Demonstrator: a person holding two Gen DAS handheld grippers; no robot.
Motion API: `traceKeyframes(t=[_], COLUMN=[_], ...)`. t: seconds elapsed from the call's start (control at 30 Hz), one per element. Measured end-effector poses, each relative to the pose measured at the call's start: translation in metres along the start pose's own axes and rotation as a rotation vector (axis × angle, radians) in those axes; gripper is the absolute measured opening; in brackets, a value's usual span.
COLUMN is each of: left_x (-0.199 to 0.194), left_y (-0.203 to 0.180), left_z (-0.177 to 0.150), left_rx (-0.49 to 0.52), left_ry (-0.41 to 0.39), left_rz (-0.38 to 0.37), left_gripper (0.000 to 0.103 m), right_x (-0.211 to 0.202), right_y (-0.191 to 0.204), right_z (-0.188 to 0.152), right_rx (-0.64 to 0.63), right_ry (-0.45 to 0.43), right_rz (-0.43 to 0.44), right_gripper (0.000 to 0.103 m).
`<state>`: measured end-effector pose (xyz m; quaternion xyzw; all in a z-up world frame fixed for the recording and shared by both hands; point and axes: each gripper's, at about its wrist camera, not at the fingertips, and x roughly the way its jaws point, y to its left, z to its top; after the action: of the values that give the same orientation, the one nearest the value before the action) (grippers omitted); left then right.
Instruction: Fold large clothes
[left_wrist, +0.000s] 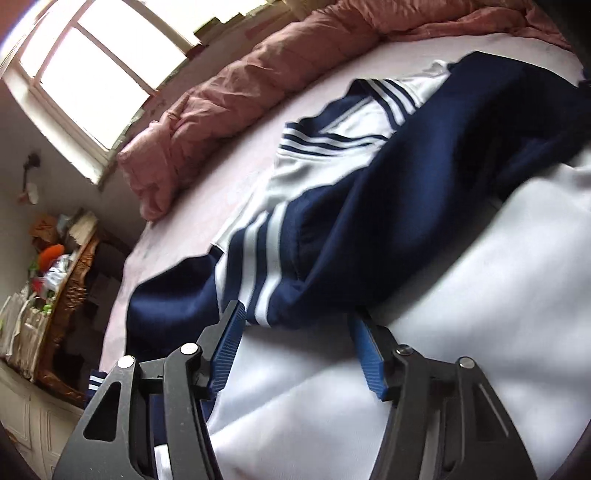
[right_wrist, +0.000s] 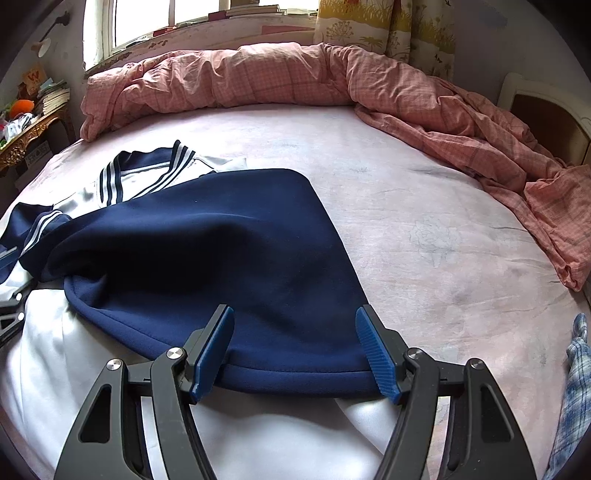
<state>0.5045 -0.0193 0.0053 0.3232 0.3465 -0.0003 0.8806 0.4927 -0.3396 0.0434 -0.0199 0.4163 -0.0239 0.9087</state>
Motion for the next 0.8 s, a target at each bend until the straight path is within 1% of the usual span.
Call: traceKeyframes(t=[0.03,0.07,0.1,0.13,0.17,0.2,0.23,0.27,0.3,0.4,0.47,0.53,0.57,0.6,0.63,0.7,0.73,0.77,0.8], left_x=[0.001,0.005,0.011,0.011,0.009,0.002,-0.012,-0.028,-0.043,-0.078,-0.096,-0.099,-0.096,-0.092,-0.086,-0.073,-0.068,-0.061,-0.053], left_y=[-0.001,-0.003,-0.005,-0.006,-0.005,0.000,0.007,0.021,0.036,0.082,0.105,0.123,0.131,0.135,0.138,0.139,0.137,0.136,0.134], left_z=[0.001,0.000,0.000,0.000,0.001,0.004,0.006,0.009,0.013,0.021,0.020,0.018,0.018,0.017,0.016,0.016,0.016,0.016,0.014], left_rx=[0.005,0.011,0.019,0.024,0.019,0.004,-0.031,-0.093,-0.169,-0.391,-0.513,-0.603,-0.625,-0.648,-0.678,-0.716,-0.715,-0.720,-0.727], left_ry=[-0.012,-0.020,-0.021,-0.029,-0.050,-0.095,-0.152,-0.207,-0.233,-0.265,-0.293,-0.278,-0.261,-0.245,-0.211,-0.127,-0.111,-0.102,-0.095], left_rz=[0.022,0.039,0.047,0.058,0.064,0.064,0.046,-0.005,-0.079,-0.289,-0.461,-0.665,-0.736,-0.764,-0.737,-0.566,-0.493,-0.457,-0.454], left_gripper=[0.047,0.023,0.015,0.013,0.010,0.009,0.009,0.009,0.008,0.008,0.008,0.008,0.008,0.008,0.008,0.008,0.009,0.009,0.010], right_x=[0.001,0.002,0.003,0.005,0.006,0.006,0.006,0.006,0.006,0.006,0.007,0.008,0.009,0.009,0.009,0.010,0.010,0.011,0.011], right_y=[0.000,-0.001,-0.001,-0.002,-0.002,-0.002,-0.002,-0.003,-0.003,-0.003,-0.003,-0.002,-0.002,-0.001,-0.001,0.000,0.001,0.002,0.003], right_z=[0.000,0.000,0.000,-0.001,-0.001,-0.001,-0.001,-0.001,-0.001,-0.001,-0.002,-0.002,-0.002,-0.003,-0.003,-0.003,-0.003,-0.004,-0.004], right_rx=[0.001,0.001,0.003,0.006,0.007,0.008,0.009,0.011,0.013,0.015,0.015,0.009,0.006,0.003,0.000,-0.005,-0.007,-0.012,-0.017], right_ry=[0.003,0.009,0.014,0.017,0.019,0.020,0.020,0.020,0.019,0.016,0.020,0.022,0.023,0.024,0.024,0.025,0.025,0.027,0.028], right_rz=[0.000,0.002,0.004,0.003,0.001,0.001,0.001,0.002,0.003,0.002,-0.006,-0.011,-0.014,-0.016,-0.018,-0.023,-0.025,-0.027,-0.028], right_gripper=[0.071,0.071,0.071,0.071,0.071,0.071,0.071,0.071,0.071,0.071,0.071,0.071,0.071,0.071,0.071,0.071,0.071,0.071,0.071])
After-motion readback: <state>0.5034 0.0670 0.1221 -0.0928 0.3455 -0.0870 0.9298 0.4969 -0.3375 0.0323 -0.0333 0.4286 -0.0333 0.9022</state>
